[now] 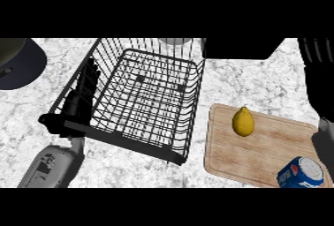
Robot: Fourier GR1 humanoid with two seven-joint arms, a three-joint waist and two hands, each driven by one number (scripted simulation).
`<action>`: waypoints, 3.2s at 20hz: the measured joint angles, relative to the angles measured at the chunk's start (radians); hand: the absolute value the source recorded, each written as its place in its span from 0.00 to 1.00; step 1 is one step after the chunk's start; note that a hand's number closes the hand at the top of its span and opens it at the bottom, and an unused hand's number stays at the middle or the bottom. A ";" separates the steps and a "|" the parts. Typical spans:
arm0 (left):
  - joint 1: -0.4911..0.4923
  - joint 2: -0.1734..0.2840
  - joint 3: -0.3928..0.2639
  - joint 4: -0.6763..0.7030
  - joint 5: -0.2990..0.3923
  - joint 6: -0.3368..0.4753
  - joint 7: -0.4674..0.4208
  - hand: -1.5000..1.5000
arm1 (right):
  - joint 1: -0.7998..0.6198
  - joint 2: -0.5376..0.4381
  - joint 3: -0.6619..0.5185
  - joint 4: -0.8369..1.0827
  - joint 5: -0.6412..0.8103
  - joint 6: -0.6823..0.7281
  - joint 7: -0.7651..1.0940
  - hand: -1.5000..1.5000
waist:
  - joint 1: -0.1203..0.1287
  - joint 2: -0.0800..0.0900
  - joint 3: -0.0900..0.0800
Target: Pick the lemon from the cutting board and place it in the tiered basket
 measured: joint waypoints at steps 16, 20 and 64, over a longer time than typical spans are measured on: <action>0.116 0.221 -0.041 -0.084 -0.147 -0.111 -0.005 0.50 | 0.251 0.332 -0.291 0.169 -0.550 0.320 -0.321 0.00 | -0.011 -0.022 0.007; 0.142 0.224 -0.053 -0.105 -0.169 -0.115 -0.002 0.50 | 0.349 0.214 -0.294 0.208 -0.499 0.469 -0.290 0.00 | -0.013 -0.026 -0.003; 0.206 0.083 0.076 -0.178 -0.333 -0.258 0.022 0.50 | 0.527 0.080 -0.069 -0.054 0.391 0.238 0.421 0.00 | -0.012 -0.019 0.015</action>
